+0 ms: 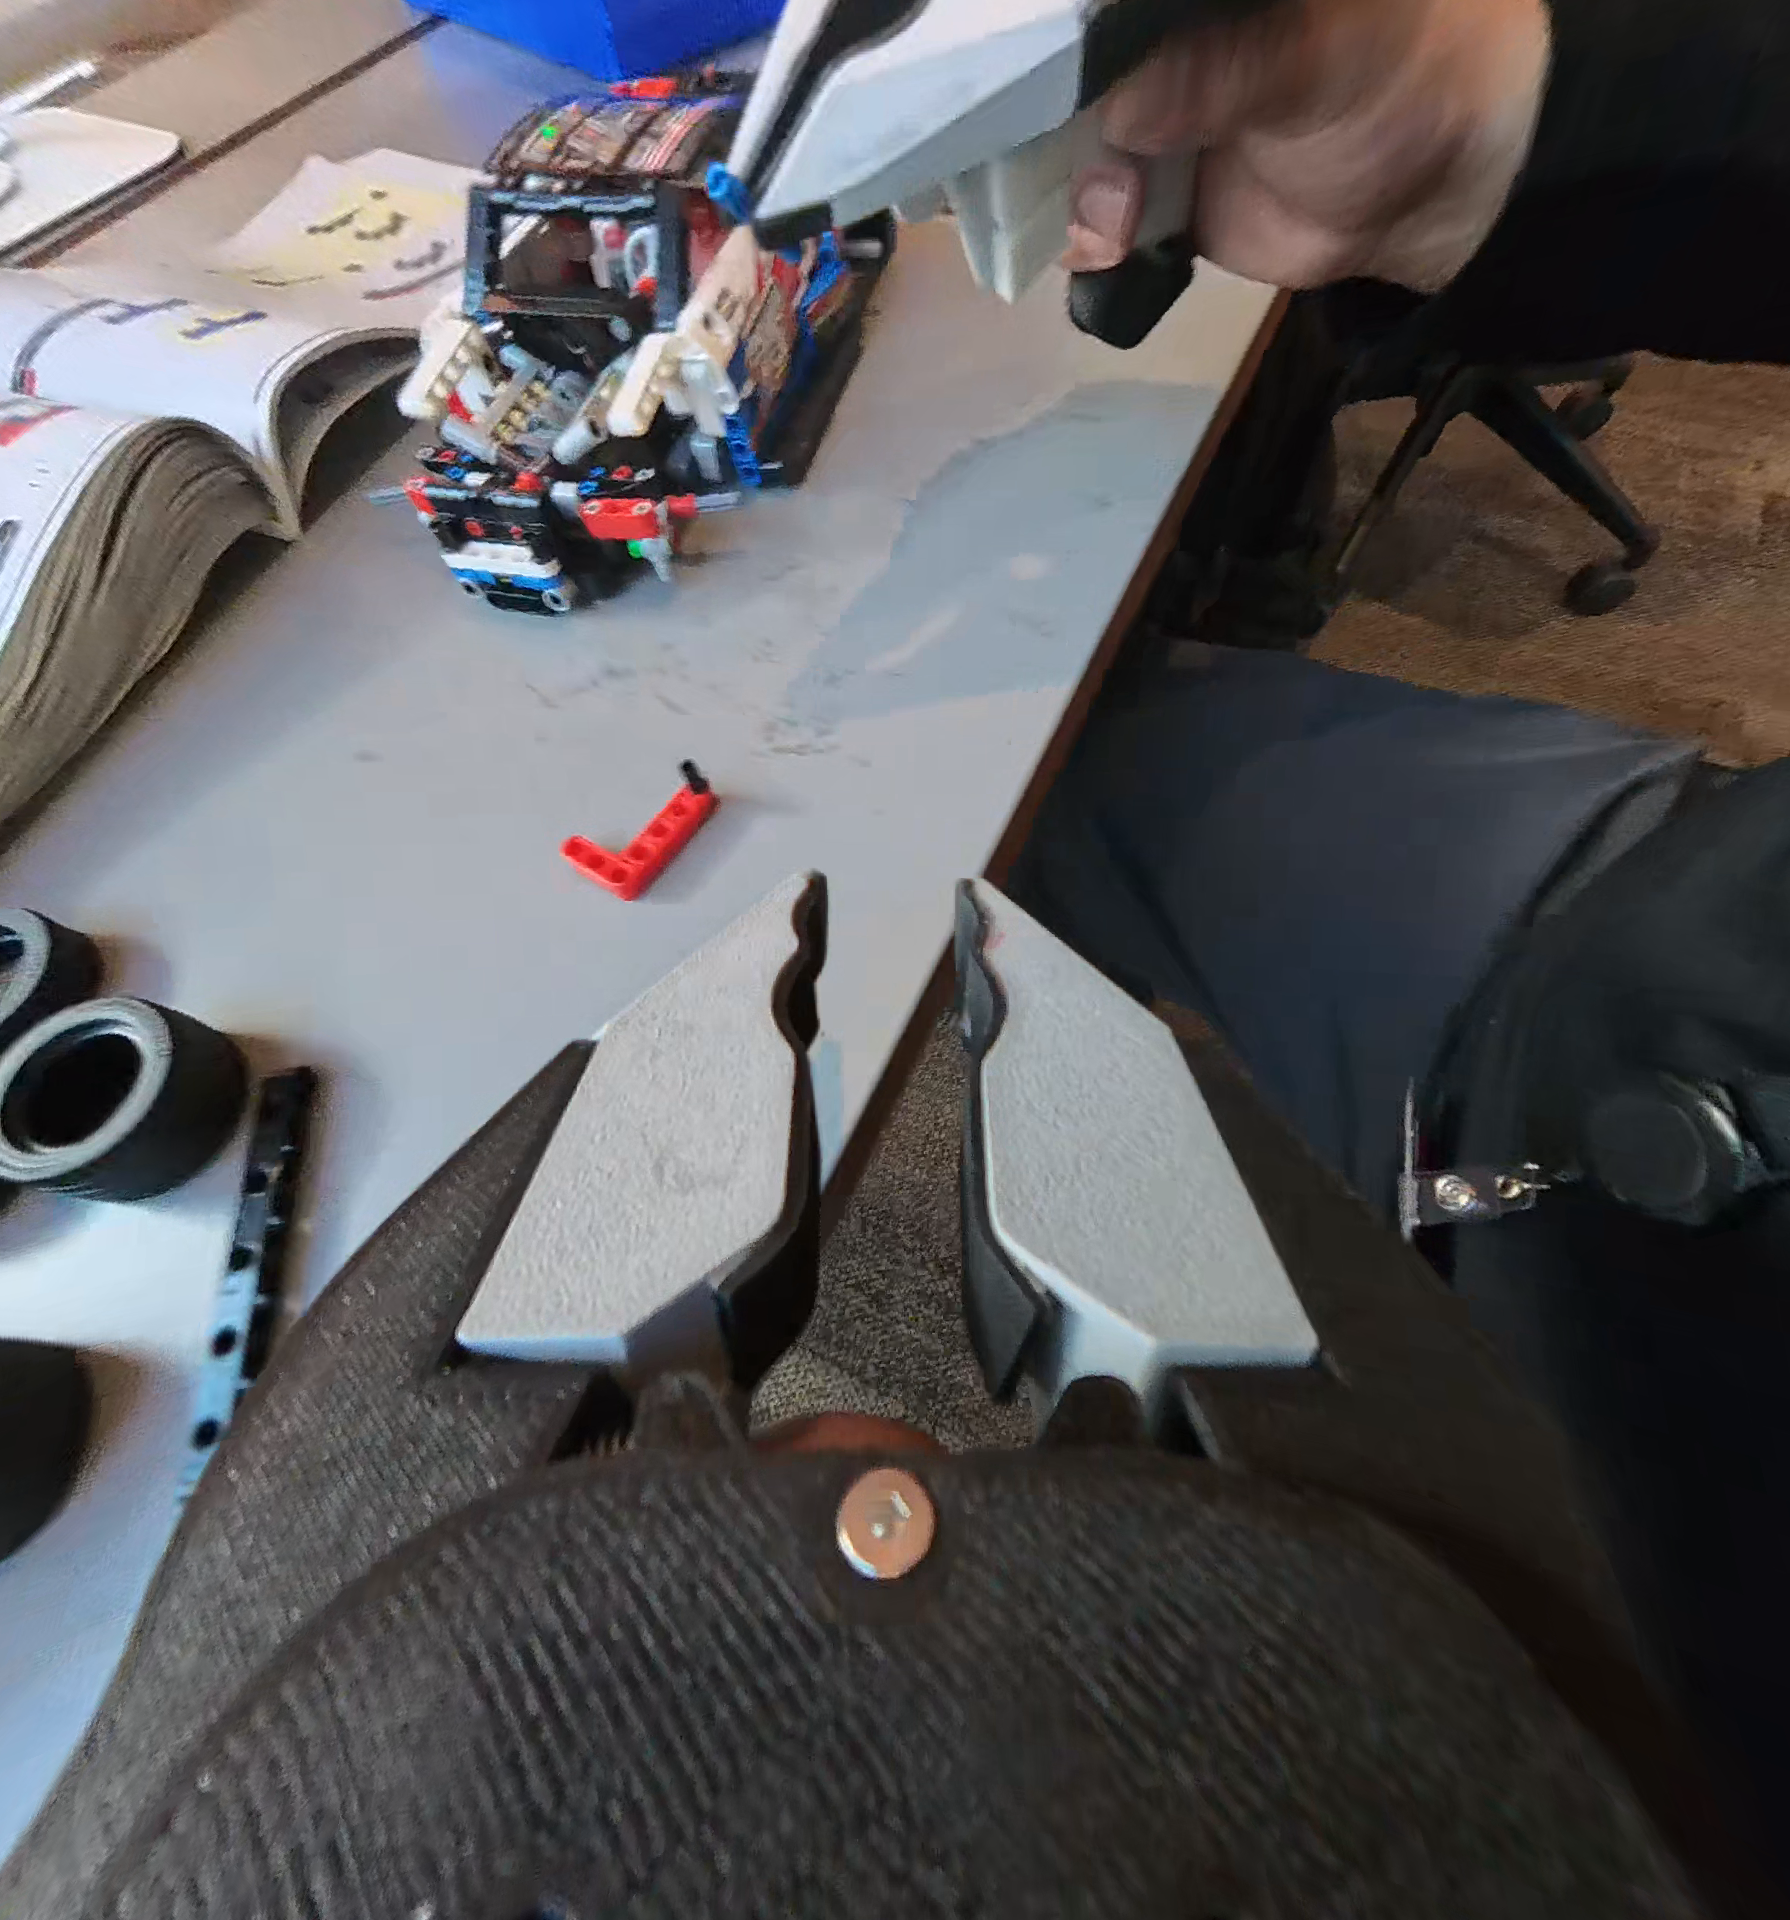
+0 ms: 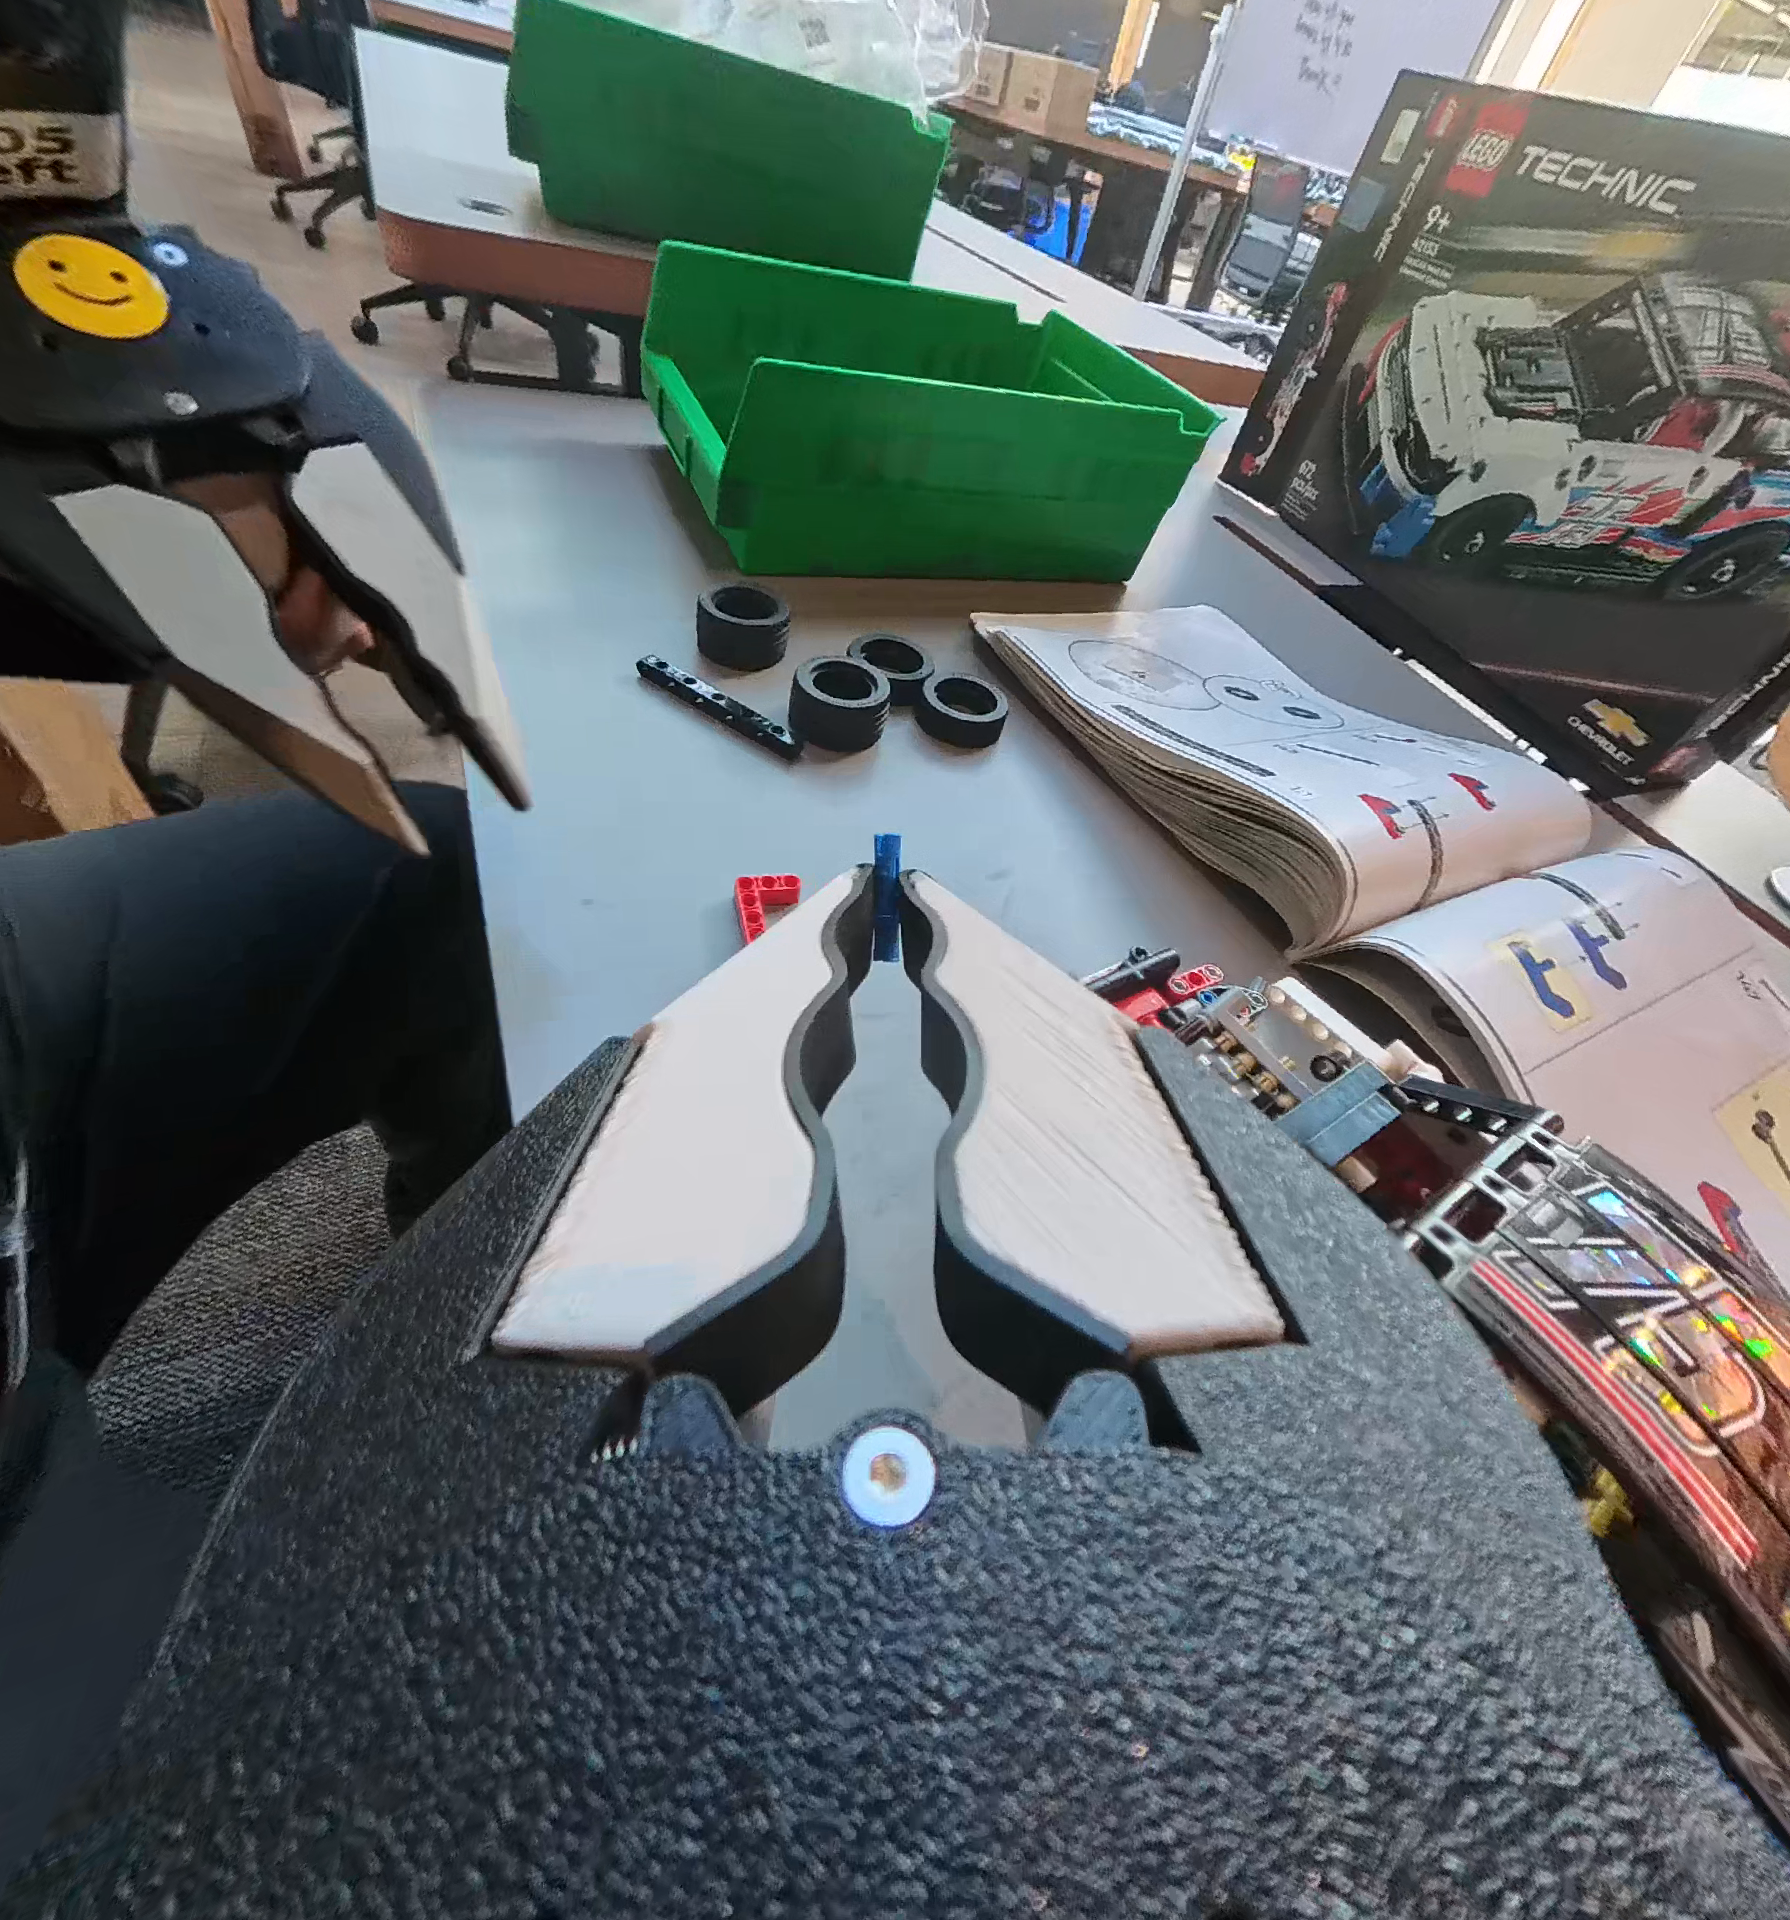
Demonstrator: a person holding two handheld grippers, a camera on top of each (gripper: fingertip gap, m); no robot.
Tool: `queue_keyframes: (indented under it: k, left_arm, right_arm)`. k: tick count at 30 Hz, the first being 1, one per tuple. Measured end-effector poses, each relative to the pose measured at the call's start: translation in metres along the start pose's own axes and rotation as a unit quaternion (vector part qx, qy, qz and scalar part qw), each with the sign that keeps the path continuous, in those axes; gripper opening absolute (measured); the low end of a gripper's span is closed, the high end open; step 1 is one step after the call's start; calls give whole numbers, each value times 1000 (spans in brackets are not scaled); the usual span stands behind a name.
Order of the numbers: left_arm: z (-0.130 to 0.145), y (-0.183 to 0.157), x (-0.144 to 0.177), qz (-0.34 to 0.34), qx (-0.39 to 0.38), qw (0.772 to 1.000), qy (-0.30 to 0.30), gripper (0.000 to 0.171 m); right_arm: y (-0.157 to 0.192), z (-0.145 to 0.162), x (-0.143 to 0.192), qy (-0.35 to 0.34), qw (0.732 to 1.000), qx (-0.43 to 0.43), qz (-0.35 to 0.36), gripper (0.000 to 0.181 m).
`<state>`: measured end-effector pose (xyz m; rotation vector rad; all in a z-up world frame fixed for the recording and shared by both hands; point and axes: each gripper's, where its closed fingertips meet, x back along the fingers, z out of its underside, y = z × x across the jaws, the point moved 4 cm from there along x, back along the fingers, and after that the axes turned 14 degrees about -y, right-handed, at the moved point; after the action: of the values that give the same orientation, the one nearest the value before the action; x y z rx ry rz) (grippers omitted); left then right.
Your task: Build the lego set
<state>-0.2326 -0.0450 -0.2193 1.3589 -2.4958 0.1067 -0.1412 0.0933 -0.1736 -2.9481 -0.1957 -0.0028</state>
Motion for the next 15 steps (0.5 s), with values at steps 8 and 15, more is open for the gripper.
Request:
queue_keyframes:
  k: [8, 15]
  left_arm:
    - [1, 40, -19, -5, 34, 999, 33, 23]
    - [-51, 69, -61, -45, -40, 998, -29, 26]
  right_arm:
    - [-4, 5, -13, 20, 999, -26, -33, 4]
    - [-26, -20, -32, -93, 963, -250, -34, 4]
